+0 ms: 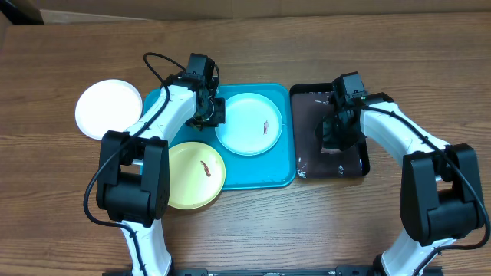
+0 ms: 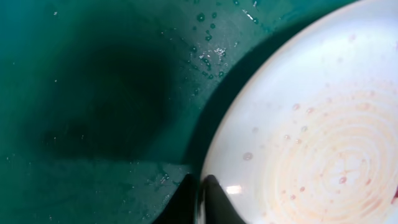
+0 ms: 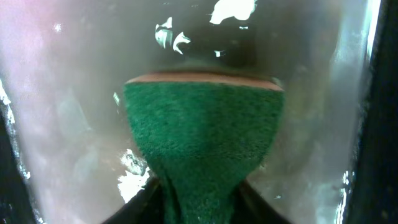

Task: Clean dirty plates on tray and stack at the side
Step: 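Reach the right gripper into the black tray and grasp the green sponge, then lift the sponge with the right gripper toward the light-blue plate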

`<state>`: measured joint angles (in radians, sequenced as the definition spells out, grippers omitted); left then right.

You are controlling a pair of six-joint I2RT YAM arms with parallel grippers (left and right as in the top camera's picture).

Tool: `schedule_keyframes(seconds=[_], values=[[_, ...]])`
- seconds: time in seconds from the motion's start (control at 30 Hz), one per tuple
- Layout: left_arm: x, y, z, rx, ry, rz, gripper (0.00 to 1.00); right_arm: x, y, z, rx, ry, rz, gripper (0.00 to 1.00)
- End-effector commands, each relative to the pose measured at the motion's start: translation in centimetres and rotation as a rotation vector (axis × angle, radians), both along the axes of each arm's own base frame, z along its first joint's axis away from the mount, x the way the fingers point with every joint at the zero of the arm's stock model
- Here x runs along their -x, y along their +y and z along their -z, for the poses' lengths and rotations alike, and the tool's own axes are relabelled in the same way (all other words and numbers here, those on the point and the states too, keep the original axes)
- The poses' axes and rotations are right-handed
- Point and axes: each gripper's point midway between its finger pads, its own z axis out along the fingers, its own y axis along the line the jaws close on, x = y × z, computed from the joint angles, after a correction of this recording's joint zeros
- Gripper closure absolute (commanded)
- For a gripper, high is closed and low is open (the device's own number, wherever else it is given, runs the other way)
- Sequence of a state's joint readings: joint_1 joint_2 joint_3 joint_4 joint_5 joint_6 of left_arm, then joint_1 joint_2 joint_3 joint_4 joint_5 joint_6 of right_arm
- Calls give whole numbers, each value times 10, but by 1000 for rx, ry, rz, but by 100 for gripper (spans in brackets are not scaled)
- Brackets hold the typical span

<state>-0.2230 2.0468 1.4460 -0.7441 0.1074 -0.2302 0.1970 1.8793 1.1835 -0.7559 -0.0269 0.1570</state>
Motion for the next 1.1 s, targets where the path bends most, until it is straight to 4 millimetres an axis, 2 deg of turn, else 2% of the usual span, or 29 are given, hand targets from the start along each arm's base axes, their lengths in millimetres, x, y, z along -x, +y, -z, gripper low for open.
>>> schedule_keyframes(seconds=[0.0, 0.07, 0.17, 0.33, 0.37, 0.43, 0.5, 0.57, 0.73, 0.97, 1.07], values=[[5, 0, 2, -13, 9, 10, 96, -2, 1, -4, -8, -11, 4, 87], [8, 0, 3, -16, 17, 11, 96, -1, 1, -4, -8, -10, 4, 96], [13, 1, 5, -18, 39, -2, 96, -9, 2, -11, -13, -34, 5, 96], [21, -3, 5, 24, 89, -68, 96, -26, 7, -53, -21, -46, -2, 96], [22, -5, 5, 37, 93, -67, 92, -29, 7, -62, -20, -47, -4, 96], [21, -6, 5, 41, 88, -65, 77, -31, 7, -77, -17, -48, -8, 96], [16, -4, 4, 31, 70, -70, 73, -31, 7, -84, -15, -43, -8, 96], [12, -2, 4, 24, 51, -74, 96, -28, 6, -83, -13, -29, -8, 96], [13, -6, 4, 32, 55, -80, 96, -14, 5, -69, -7, 20, -10, 96], [26, -14, 5, 21, 97, -68, 96, -6, 4, -33, -8, 16, -10, 96], [26, -15, 5, 21, 97, -64, 96, -10, 4, -35, -11, 4, -10, 96]])
